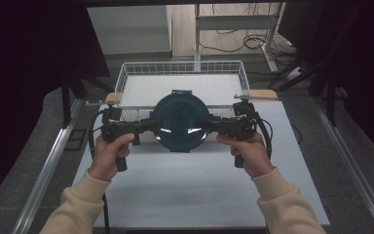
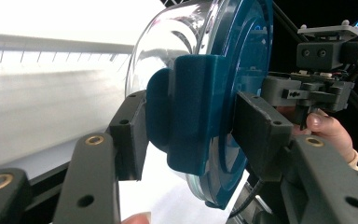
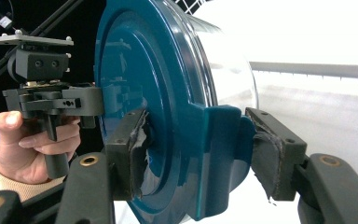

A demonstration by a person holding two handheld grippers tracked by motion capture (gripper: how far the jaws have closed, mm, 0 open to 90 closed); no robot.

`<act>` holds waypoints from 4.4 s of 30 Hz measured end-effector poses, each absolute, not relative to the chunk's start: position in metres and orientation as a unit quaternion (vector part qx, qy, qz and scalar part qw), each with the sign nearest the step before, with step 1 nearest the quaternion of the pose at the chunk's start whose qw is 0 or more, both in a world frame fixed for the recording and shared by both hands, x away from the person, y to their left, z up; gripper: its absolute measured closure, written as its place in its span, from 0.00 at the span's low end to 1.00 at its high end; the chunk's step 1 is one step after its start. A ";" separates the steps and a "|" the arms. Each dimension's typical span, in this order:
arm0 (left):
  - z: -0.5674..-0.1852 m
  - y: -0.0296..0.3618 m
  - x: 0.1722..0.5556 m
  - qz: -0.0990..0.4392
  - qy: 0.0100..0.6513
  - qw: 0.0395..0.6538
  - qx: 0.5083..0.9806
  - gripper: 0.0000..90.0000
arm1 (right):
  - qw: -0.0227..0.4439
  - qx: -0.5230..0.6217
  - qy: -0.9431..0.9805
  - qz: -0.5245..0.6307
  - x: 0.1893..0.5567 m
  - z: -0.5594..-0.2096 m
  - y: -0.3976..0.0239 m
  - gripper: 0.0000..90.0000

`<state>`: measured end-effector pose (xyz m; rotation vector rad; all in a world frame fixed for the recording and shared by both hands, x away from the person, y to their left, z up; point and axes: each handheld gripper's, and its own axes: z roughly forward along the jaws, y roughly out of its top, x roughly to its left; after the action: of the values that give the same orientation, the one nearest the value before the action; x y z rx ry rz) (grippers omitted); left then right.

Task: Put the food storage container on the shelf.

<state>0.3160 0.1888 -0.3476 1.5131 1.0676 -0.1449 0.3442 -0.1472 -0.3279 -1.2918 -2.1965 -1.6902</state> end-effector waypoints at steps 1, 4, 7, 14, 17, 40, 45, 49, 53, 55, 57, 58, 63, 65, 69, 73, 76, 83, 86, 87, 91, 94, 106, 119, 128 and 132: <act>-0.343 0.188 0.318 -0.060 0.459 0.597 0.655 0.52 | 0.040 -0.421 -0.718 -0.553 0.345 -0.325 -0.147 0.46; -0.329 0.188 0.322 -0.050 0.454 0.594 0.662 0.52 | 0.039 -0.418 -0.715 -0.559 0.348 -0.316 -0.148 0.46; -0.312 0.188 0.327 -0.041 0.447 0.596 0.666 0.52 | 0.032 -0.410 -0.714 -0.566 0.353 -0.301 -0.148 0.46; -0.302 0.189 0.335 -0.037 0.446 0.597 0.666 0.51 | 0.022 -0.399 -0.721 -0.565 0.364 -0.285 -0.146 0.46; -0.290 0.192 0.344 -0.032 0.444 0.601 0.663 0.52 | 0.021 -0.397 -0.722 -0.567 0.373 -0.274 -0.143 0.46; -0.286 0.196 0.403 -0.045 0.455 0.594 0.661 0.52 | 0.033 -0.401 -0.725 -0.559 0.433 -0.264 -0.139 0.46; -0.299 0.196 0.420 -0.060 0.466 0.582 0.664 0.51 | 0.041 -0.413 -0.725 -0.549 0.448 -0.275 -0.138 0.46; -0.309 0.194 0.430 -0.067 0.481 0.570 0.663 0.50 | 0.047 -0.424 -0.728 -0.537 0.459 -0.285 -0.137 0.46; -0.322 0.191 0.440 -0.076 0.492 0.558 0.664 0.49 | 0.050 -0.437 -0.732 -0.520 0.468 -0.296 -0.136 0.46; -0.325 0.192 0.443 -0.083 0.493 0.566 0.655 0.49 | 0.054 -0.445 -0.721 -0.528 0.470 -0.301 -0.138 0.46; -0.325 0.191 0.445 -0.084 0.495 0.568 0.652 0.49 | 0.056 -0.449 -0.716 -0.532 0.472 -0.302 -0.139 0.46; -0.326 0.191 0.446 -0.085 0.497 0.568 0.650 0.49 | 0.058 -0.452 -0.714 -0.532 0.473 -0.303 -0.139 0.46; -0.331 0.191 0.457 -0.107 0.514 0.575 0.627 0.49 | 0.070 -0.467 -0.701 -0.535 0.482 -0.307 -0.141 0.44; -0.333 0.191 0.460 -0.112 0.518 0.575 0.623 0.47 | 0.078 -0.478 -0.694 -0.533 0.486 -0.309 -0.140 0.43; -0.340 0.190 0.473 -0.134 0.531 0.580 0.604 0.46 | 0.105 -0.500 -0.674 -0.533 0.496 -0.317 -0.143 0.42; -0.352 0.190 0.480 -0.154 0.537 0.583 0.590 0.40 | 0.126 -0.524 -0.651 -0.535 0.503 -0.325 -0.145 0.40; -0.354 0.190 0.480 -0.153 0.534 0.591 0.585 0.40 | 0.138 -0.532 -0.636 -0.542 0.506 -0.331 -0.147 0.41; -0.350 0.188 0.475 -0.118 0.535 0.586 0.597 0.36 | 0.086 -0.532 -0.646 -0.541 0.497 -0.326 -0.141 0.31; -0.347 0.186 0.471 -0.104 0.531 0.582 0.607 0.30 | 0.048 -0.521 -0.652 -0.549 0.490 -0.319 -0.142 0.26; -0.345 0.184 0.465 -0.075 0.523 0.573 0.626 0.27 | 0.016 -0.509 -0.662 -0.550 0.481 -0.312 -0.146 0.24; -0.347 0.184 0.459 -0.063 0.512 0.578 0.633 0.22 | -0.026 -0.475 -0.692 -0.543 0.466 -0.307 -0.152 0.22; -0.350 0.186 0.461 -0.077 0.524 0.579 0.620 0.17 | -0.027 -0.474 -0.694 -0.541 0.461 -0.310 -0.156 0.22; -0.355 0.202 0.437 -0.070 0.512 0.594 0.617 0.12 | -0.036 -0.420 -0.721 -0.550 0.426 -0.321 -0.168 0.22; -0.377 0.199 0.323 0.010 0.443 0.574 0.689 0.16 | -0.060 -0.356 -0.768 -0.529 0.340 -0.367 -0.194 0.21; -0.459 0.202 0.273 0.049 0.461 0.513 0.722 0.20 | -0.096 -0.366 -0.786 -0.488 0.304 -0.434 -0.218 0.24; -0.483 0.206 0.269 0.035 0.475 0.495 0.727 0.23 | -0.081 -0.386 -0.786 -0.475 0.299 -0.460 -0.225 0.24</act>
<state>0.2694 0.2061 -0.4830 1.7613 1.1524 0.0860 0.2994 -0.2251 -0.4602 -1.2812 -2.6073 -1.5749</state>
